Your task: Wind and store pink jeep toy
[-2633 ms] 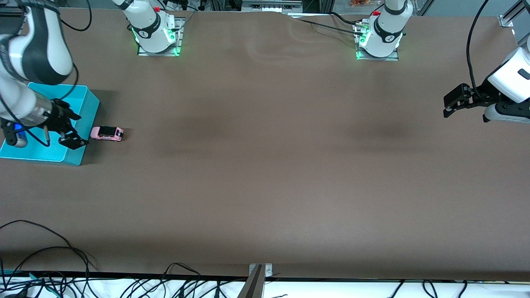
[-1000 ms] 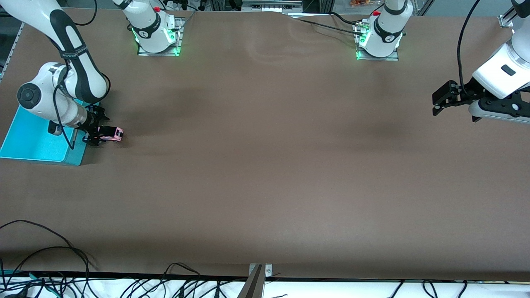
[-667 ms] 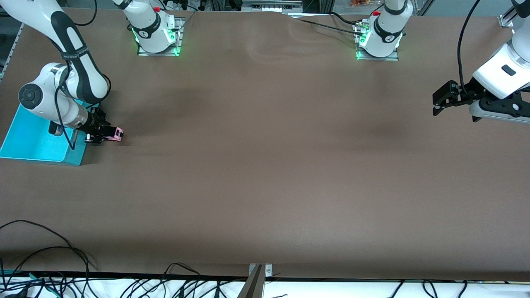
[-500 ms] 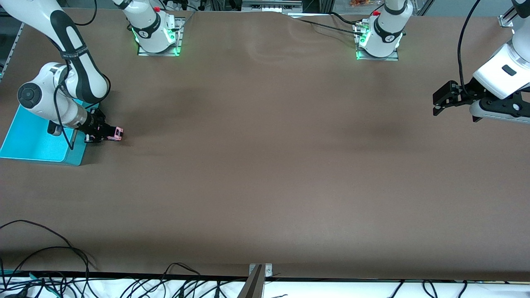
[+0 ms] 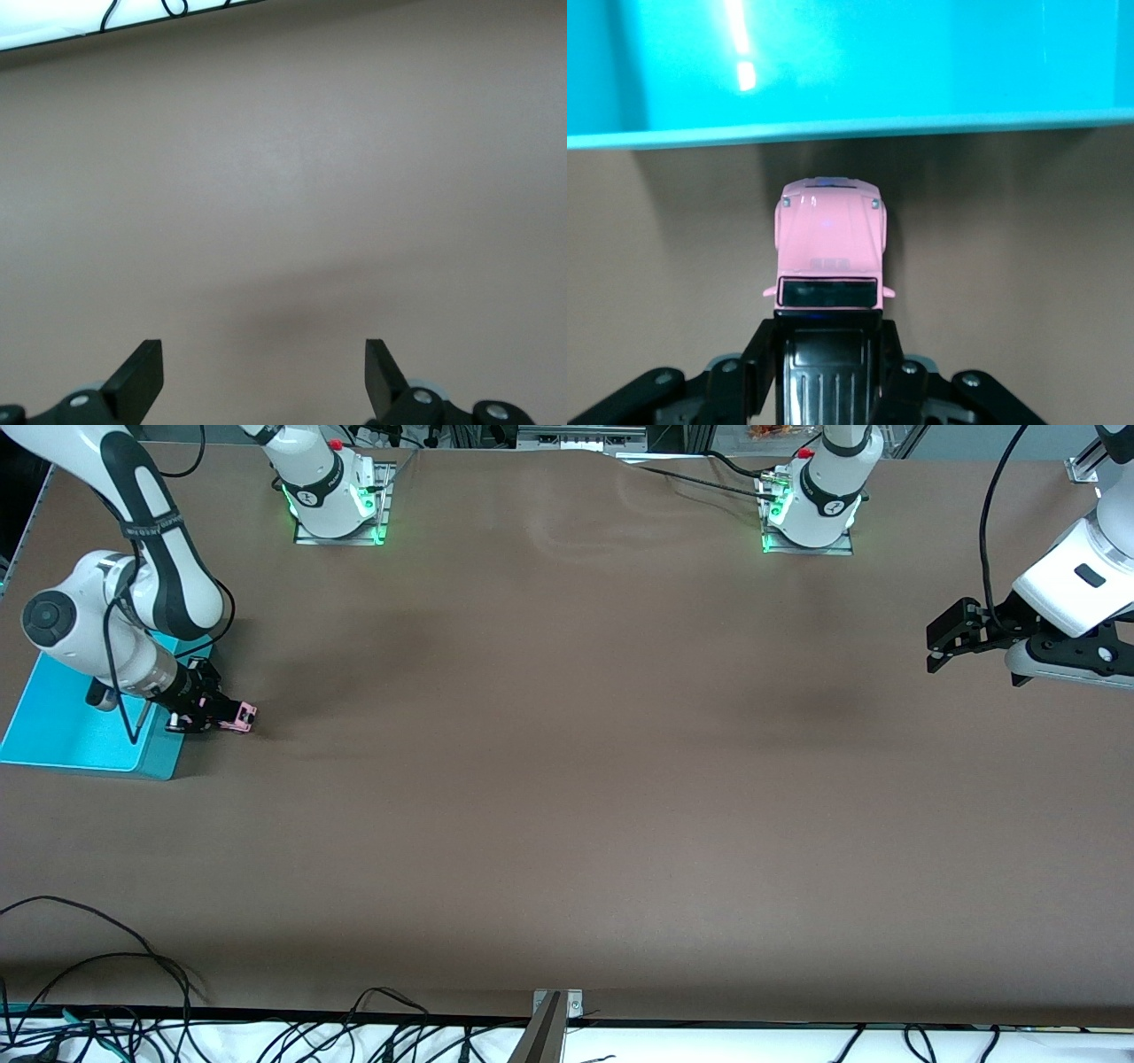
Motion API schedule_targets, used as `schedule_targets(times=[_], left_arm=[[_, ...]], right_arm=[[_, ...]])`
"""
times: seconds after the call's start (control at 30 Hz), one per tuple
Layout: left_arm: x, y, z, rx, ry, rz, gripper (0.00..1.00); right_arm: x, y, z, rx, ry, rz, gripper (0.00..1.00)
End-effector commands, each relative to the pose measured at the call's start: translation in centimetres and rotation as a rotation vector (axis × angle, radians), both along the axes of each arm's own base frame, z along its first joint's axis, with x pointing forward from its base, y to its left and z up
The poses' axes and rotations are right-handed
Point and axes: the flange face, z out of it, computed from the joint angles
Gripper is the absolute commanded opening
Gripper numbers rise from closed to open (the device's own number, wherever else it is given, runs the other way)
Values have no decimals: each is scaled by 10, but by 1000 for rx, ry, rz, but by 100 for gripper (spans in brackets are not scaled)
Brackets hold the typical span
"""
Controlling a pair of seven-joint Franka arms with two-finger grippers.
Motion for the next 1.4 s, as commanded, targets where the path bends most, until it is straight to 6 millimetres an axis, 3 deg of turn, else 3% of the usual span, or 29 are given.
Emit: schedule_targets(times=[0.0,0.4,0.57,0.87,1.1,1.37], left_arm=[[4,5,5,-11,-3,-6,100],[4,5,5,-11,-3,-6,100],[3,4,5,-13,-3,-6,100],[3,2,5,-7,-4,-13,100],[2,0,6,9,-4,-19,100],[3,1,6,10,-5,-18,100]], right_arm=[[-1,7,35,2,-34,-23,19],[11,14,88,19,19,-10,20],[15,2,103,20,45,-2,20],[-5,-73,120,17,56,60,20],[-35,-142,121,21,61,135,20],[-51,-174,94,33,105,130,21]])
